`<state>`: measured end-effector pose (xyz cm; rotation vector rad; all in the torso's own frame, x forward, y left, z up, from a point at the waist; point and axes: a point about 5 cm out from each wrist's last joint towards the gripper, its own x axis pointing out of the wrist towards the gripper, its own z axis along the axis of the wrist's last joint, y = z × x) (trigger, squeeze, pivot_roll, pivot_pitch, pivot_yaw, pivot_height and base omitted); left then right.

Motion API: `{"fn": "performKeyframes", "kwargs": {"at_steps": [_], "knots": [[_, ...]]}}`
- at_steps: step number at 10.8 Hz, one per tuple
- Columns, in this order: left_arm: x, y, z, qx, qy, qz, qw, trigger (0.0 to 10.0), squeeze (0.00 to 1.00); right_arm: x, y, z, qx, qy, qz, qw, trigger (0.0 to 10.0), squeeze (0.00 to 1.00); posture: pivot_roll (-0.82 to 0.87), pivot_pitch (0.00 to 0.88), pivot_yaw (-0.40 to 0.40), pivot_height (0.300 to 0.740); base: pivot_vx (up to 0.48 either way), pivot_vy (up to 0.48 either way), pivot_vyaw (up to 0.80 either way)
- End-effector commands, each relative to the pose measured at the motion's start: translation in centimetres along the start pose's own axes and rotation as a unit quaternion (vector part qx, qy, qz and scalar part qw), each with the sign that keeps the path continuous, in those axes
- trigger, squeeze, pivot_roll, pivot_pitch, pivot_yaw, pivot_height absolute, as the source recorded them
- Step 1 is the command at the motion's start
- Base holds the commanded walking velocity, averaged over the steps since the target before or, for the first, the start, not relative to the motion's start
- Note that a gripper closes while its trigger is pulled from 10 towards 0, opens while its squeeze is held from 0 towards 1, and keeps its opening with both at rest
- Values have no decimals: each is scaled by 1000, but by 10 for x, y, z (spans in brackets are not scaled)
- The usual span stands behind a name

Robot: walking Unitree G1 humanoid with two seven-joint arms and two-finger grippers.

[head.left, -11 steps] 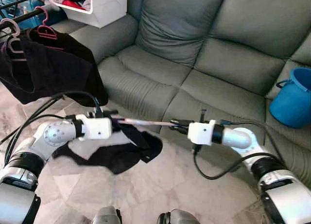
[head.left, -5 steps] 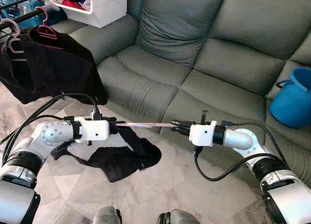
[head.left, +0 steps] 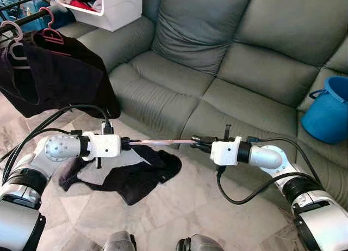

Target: Hang hanger

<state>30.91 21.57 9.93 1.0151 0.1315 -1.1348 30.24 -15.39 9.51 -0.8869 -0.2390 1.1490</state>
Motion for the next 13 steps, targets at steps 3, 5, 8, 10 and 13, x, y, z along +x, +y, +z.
{"fn": "performKeyframes", "kwargs": {"at_steps": [3,5,8,10,13], "knots": [[3,1,5,-8,-14,-16,1000,0,0,0,-5,0,-11,5,-28,1000,7020,0,-56,0,-62,740,0,0,0],[6,-2,4,-26,-17,-10,999,0,0,1,-8,-9,98,18,-29,995,10000,1000,-54,0,-60,740,0,0,0],[7,-10,-3,-58,-9,-6,998,0,0,-7,-39,-10,201,1,-26,979,10000,1000,-57,0,-54,740,0,0,0],[4,-10,-7,-75,-2,3,997,0,0,-18,-70,-7,240,-27,-82,967,10000,1000,-59,0,-52,740,0,0,0],[4,-18,-10,-91,-3,5,996,0,0,-29,-106,3,246,-64,-163,953,10000,1000,-60,0,-50,740,0,0,0]]}}
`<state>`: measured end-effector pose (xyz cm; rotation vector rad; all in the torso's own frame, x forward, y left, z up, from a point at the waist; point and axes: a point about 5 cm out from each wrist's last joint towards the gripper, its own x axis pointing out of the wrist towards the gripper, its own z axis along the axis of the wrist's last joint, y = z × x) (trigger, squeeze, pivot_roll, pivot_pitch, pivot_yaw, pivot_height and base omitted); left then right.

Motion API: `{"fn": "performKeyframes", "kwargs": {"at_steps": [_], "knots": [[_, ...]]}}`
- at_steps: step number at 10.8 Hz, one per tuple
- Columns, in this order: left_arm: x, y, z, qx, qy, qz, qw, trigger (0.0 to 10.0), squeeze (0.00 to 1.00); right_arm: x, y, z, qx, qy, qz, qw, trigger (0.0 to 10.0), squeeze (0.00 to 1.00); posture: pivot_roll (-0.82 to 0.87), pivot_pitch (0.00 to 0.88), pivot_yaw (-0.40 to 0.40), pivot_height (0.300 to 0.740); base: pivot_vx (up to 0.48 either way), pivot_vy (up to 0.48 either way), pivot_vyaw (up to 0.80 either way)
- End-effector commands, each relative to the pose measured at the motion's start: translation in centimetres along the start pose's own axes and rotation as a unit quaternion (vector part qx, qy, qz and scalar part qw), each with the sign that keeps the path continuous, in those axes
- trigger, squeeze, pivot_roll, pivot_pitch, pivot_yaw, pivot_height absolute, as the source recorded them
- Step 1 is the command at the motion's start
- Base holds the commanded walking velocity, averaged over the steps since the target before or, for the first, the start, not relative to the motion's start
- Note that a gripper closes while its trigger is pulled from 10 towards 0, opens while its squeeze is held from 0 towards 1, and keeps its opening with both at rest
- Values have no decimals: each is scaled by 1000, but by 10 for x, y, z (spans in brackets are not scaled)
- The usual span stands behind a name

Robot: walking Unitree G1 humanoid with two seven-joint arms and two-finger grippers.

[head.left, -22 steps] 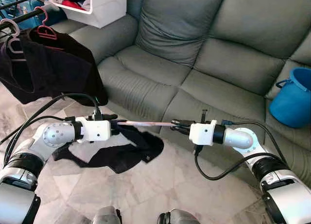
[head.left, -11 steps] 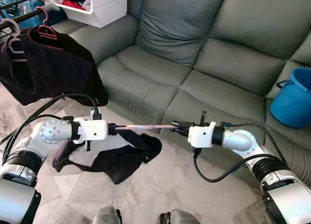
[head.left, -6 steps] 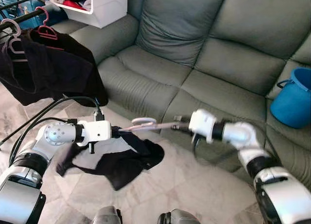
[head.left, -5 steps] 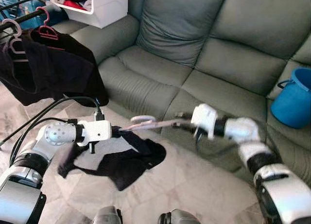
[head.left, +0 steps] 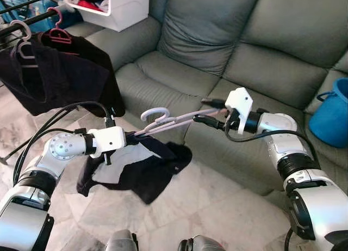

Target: Hang hanger

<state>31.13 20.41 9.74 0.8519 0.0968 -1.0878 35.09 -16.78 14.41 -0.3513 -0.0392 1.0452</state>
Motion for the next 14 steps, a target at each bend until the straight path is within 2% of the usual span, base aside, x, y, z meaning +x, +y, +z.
{"fn": "performKeyframes", "kwargs": {"at_steps": [1,2,3,5,7,8,9,10,11,12,13,14], "knots": [[-10,-17,-19,-29,45,-29,998,0,0,-19,-29,24,-10,-46,-62,997,10000,1000,-56,0,-51,740,0,0,0],[-11,-16,-20,-29,47,-27,998,0,0,-21,-26,21,-4,-33,-41,999,10000,1000,-56,0,-51,740,0,0,0],[-12,-14,-20,-27,49,-24,998,0,0,-28,-13,5,15,27,41,999,10000,1000,-56,0,-51,740,0,0,0],[-11,-12,-19,-26,48,-22,998,0,0,-39,11,-17,45,98,165,980,10000,1000,-54,0,-50,740,0,0,0],[-9,-13,-18,-26,46,-26,998,0,0,-39,22,-20,56,111,210,970,10000,1000,-54,0,-49,740,0,0,0],[-9,-11,-18,-29,46,-14,998,0,0,-33,13,-15,43,77,141,986,10000,1000,-48,0,-55,740,0,0,0],[-13,-4,-20,-39,54,21,998,0,0,-26,-4,-3,-9,24,5,1000,10000,1000,-48,0,-55,740,0,0,0],[-17,2,-26,-69,65,74,993,0,0,-26,-16,8,-34,-24,-104,994,10000,1000,-50,0,-50,740,0,0,0],[-18,5,-30,-134,56,135,980,0,0,-29,-20,15,-49,-57,-181,981,10000,1000,-53,0,-46,740,0,0,0],[-16,6,-35,-195,51,188,961,0,0,-29,-19,12,-34,-63,-240,968,10000,1000,-57,0,-42,740,0,0,0],[-14,7,-37,-232,45,219,947,0,0,-26,-16,3,-3,-59,-282,958,10000,1000,-57,0,-41,740,0,0,0],[-8,20,-27,-289,-14,287,913,0,0,-22,-7,-23,67,-19,-367,928,10000,0,-52,0,-39,740,0,0,0]]}}
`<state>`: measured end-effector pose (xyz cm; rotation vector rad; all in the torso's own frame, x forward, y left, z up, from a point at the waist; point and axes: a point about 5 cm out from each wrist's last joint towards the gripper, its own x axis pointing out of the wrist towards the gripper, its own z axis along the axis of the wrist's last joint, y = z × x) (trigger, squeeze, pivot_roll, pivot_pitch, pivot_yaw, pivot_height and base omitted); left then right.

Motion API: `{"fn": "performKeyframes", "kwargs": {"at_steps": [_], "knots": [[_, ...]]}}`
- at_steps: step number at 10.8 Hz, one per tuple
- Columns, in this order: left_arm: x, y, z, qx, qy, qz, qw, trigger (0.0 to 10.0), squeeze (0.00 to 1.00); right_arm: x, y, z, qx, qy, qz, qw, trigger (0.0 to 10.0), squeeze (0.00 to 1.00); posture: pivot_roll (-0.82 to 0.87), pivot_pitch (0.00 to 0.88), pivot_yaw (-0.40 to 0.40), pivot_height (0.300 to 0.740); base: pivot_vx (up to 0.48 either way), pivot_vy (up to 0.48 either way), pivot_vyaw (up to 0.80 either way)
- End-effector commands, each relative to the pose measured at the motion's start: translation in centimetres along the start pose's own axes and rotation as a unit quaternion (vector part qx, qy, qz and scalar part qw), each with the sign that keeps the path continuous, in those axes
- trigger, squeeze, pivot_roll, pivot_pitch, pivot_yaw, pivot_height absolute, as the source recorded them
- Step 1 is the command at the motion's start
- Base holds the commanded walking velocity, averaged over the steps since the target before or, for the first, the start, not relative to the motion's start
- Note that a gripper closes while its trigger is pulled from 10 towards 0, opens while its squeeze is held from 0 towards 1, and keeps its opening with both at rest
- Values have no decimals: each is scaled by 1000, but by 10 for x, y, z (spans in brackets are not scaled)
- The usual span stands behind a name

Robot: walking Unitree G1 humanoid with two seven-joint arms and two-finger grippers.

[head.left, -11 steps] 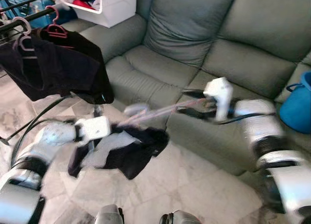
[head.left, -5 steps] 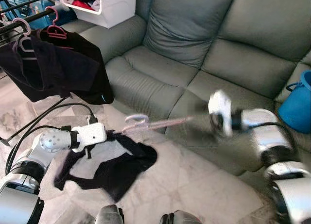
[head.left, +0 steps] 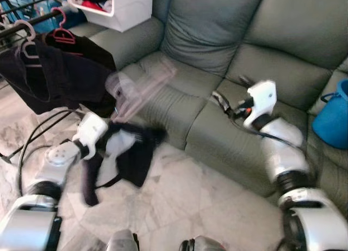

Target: Hang hanger

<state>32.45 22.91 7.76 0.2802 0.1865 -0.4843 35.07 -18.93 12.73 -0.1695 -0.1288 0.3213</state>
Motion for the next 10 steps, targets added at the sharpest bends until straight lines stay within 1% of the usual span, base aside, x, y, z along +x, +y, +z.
{"fn": "performKeyframes", "kwargs": {"at_steps": [1,2,3,4,5,6,7,8,10], "knots": [[7,6,29,-4,-70,8,997,0,0,-3,-1,-17,10,61,-37,997,10000,0,-50,0,-39,740,0,0,0],[11,-1,43,2,-107,-22,994,0,0,-5,5,-24,14,80,-50,995,10000,0,-47,0,-39,740,0,0,0],[11,-8,53,25,-125,-66,990,0,0,-6,8,-29,30,88,-63,994,10000,0,-45,0,-40,740,0,0,0],[9,-17,59,62,-125,-123,983,0,0,-8,13,-31,34,93,-19,995,10000,1000,-38,0,-39,740,0,0,0],[5,-21,65,95,-122,-167,974,0,0,-9,11,-32,-2,98,-32,995,10000,1000,-36,0,-36,740,0,0,0],[2,-20,74,103,-131,-190,968,0,0,-11,13,-37,-13,113,-17,993,10000,910,-37,0,-35,740,0,0,0],[-1,-20,84,123,-132,-216,960,0,0,-13,18,-38,6,116,35,993,10000,0,-38,0,-30,740,0,0,0],[-2,-20,87,133,-130,-232,955,0,0,-13,17,-37,18,111,36,993,10000,0,-41,0,-25,740,0,0,0],[-2,-21,103,145,-149,-236,949,0,0,-14,19,-38,42,110,45,992,10000,0,-43,0,-21,740,0,0,0]]}}
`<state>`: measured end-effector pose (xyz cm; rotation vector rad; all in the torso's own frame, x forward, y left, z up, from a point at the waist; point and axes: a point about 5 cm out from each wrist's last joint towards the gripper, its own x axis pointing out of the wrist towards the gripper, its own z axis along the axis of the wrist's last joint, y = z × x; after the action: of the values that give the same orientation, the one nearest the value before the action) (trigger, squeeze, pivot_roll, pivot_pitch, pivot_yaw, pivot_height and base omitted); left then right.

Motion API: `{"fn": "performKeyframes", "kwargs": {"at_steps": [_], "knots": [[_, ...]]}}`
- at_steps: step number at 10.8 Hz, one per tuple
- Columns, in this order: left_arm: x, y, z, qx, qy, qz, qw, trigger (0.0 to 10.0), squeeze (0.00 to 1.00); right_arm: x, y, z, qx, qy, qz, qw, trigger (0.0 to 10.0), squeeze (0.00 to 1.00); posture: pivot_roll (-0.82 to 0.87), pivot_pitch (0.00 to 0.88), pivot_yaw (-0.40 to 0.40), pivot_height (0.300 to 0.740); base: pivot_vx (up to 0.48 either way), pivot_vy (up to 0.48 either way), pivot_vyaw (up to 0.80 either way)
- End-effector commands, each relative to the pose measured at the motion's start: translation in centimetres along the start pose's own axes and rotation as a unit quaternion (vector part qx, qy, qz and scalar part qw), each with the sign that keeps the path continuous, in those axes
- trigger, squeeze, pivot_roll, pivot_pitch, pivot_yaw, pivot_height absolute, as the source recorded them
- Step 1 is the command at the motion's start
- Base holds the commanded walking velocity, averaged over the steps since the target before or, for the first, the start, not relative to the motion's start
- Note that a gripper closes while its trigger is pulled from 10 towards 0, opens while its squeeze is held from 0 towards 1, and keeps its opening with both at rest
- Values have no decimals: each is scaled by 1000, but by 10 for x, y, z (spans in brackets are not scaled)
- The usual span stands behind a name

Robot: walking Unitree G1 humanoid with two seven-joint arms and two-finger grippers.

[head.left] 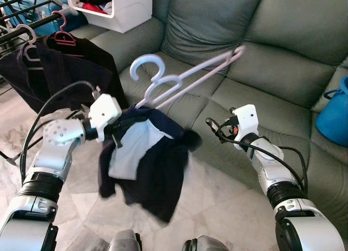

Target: Hang hanger

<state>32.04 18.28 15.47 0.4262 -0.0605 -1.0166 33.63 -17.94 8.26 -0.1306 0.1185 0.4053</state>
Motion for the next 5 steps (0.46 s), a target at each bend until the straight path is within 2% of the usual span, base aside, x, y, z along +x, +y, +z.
{"fn": "performKeyframes", "kwargs": {"at_steps": [1,3,4,5], "knots": [[3,8,22,31,-29,-6,999,0,0,0,-1,3,10,-7,-1,1000,10000,0,-40,0,-22,740,0,0,0],[5,7,33,40,-54,-10,998,0,0,3,1,3,31,-2,12,999,10000,0,-37,0,-25,740,0,0,0],[11,4,50,25,-93,-21,995,0,0,4,3,1,34,4,17,999,10000,0,-34,0,-29,740,0,0,0],[13,0,54,23,-101,-33,994,0,0,4,3,1,34,4,19,999,10000,0,-34,0,-29,740,0,0,0]]}}
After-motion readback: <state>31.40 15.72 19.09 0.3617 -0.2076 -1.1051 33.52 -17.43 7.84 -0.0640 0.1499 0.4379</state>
